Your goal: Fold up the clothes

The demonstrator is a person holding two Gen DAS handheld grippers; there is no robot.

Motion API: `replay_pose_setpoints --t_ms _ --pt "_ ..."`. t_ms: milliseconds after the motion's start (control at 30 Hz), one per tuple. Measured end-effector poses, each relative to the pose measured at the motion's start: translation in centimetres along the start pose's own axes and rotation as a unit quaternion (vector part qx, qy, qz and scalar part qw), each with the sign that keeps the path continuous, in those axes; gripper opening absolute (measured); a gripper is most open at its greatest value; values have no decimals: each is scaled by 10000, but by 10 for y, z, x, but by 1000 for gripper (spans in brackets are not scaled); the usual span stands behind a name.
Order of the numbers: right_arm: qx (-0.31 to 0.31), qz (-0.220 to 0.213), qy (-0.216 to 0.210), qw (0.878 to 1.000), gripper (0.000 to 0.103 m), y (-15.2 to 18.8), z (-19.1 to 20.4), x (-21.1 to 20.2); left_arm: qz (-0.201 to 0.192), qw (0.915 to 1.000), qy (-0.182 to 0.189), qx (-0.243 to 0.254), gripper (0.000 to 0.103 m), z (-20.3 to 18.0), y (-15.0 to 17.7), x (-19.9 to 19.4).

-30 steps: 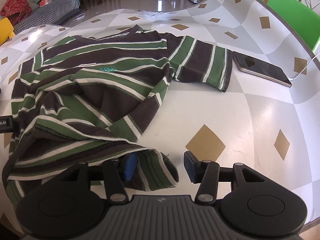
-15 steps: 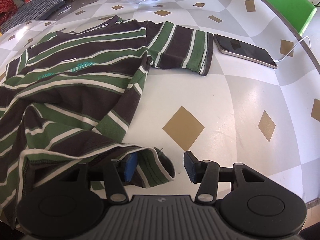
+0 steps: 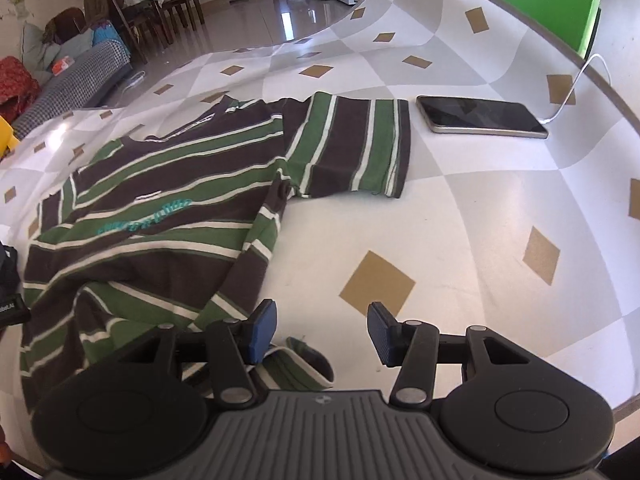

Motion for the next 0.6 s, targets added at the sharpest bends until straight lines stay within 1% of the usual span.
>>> replay_pose_setpoints --t_ms 100,167,300,400,600 --pt "43 29 -174 9998 48 3 8 4 -236 9991 263 219 103 -18 -4 -14" --pt "-26 -39 -272 9996 48 5 15 6 -319 9975 496 400 103 -33 -4 -19" --pt "-197 5 -474 9987 48 10 30 16 -274 9936 850 693 103 -59 4 -20" --pt "-345 -1 -493 9982 48 15 39 24 -204 9916 982 814 103 -72 10 -17" --pt "-471 -173 -431 9978 48 18 48 35 -93 9909 1025 864 103 -78 17 -12"
Point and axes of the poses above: each gripper's, at about its wrist camera, not at the fingertips, and x roughly the way its jaws point, z to its left, y to its underside, the point moved 8 cm from there along x, roughly the way its jaws point, and after that the axes turned 14 degrees about x, right-handed, at the moved point
